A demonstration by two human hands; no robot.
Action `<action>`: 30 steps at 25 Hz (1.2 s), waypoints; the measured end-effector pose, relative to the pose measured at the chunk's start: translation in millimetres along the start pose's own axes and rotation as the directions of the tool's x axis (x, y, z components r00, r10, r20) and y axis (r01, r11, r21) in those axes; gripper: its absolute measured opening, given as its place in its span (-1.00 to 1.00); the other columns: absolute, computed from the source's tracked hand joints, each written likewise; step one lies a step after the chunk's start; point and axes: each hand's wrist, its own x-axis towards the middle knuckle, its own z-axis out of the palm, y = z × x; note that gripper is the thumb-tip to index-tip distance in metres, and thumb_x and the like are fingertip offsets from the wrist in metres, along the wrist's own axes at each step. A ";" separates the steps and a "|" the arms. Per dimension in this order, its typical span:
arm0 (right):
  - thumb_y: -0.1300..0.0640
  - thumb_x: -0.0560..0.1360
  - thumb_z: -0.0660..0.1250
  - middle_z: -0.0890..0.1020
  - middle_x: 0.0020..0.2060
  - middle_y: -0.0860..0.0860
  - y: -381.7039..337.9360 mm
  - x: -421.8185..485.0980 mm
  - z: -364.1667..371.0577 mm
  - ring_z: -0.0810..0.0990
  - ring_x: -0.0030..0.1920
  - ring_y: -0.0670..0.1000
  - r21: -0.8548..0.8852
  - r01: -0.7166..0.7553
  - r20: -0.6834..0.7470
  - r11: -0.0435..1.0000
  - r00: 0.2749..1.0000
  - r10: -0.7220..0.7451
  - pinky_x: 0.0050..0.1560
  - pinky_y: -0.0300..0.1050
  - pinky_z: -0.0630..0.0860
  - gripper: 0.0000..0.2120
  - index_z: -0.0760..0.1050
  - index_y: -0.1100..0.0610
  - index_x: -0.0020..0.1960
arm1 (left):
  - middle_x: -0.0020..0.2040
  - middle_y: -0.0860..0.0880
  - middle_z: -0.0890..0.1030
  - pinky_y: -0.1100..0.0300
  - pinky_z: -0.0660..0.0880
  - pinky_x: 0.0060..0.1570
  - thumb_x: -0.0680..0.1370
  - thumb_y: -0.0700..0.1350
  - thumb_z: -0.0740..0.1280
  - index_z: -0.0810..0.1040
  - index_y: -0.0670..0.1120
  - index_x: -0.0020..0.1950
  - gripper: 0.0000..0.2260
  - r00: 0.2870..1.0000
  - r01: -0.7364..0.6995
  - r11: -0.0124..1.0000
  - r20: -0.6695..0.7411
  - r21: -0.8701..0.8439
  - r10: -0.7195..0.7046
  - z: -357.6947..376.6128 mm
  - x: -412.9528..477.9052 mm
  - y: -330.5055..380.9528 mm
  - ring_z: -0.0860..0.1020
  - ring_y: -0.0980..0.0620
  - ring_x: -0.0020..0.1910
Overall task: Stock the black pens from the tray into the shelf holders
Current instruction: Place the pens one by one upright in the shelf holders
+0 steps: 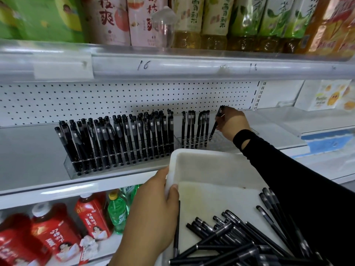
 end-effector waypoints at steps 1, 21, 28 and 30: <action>0.16 0.62 0.26 0.63 -0.02 0.13 -0.9 1.3 2.6 0.60 -0.03 0.15 -0.069 0.005 0.022 0.998 1.000 -0.003 -0.04 -0.10 0.52 -0.88 0.50 0.21 0.06 | -0.06 0.35 0.55 0.52 0.37 -0.19 0.64 -0.04 0.21 0.43 0.28 0.30 -0.71 1.000 0.000 1.000 0.002 0.003 0.000 0.3 0.2 -0.4 0.50 0.39 -0.07; -0.12 0.52 0.40 0.68 -0.42 -0.04 -20.6 -103.9 -75.7 0.61 -0.42 -0.11 -0.052 0.210 0.546 0.976 0.825 -0.148 -0.23 -0.19 0.59 -0.67 0.62 0.11 -0.25 | -0.09 0.34 0.55 0.49 0.33 -0.26 0.65 -0.05 0.21 0.43 0.29 0.25 -0.74 0.999 0.037 0.999 0.019 -0.009 -0.036 -0.1 0.0 5.1 0.49 0.39 -0.13; -0.13 0.42 0.49 0.74 -0.23 0.07 -13.7 -169.0 -65.2 0.55 -0.49 -0.09 -0.369 0.482 0.904 0.794 0.385 0.186 -0.26 -0.25 0.56 -0.63 0.71 0.20 -0.06 | -0.12 0.26 0.57 0.42 0.36 -0.27 0.65 -0.07 0.22 0.48 0.20 0.29 -0.74 0.999 0.041 0.999 0.006 0.012 -0.041 1.7 -4.5 10.8 0.51 0.33 -0.16; -0.03 0.43 0.49 0.70 -0.30 0.05 -9.7 -172.9 -61.9 0.48 -0.57 -0.12 -0.390 0.515 0.894 0.763 0.409 0.181 -0.26 -0.23 0.58 -0.70 0.70 0.21 -0.03 | -0.14 0.26 0.56 0.42 0.34 -0.28 0.65 -0.07 0.22 0.48 0.18 0.30 -0.74 0.999 0.038 0.999 0.002 0.029 -0.038 1.4 -5.7 12.1 0.49 0.33 -0.17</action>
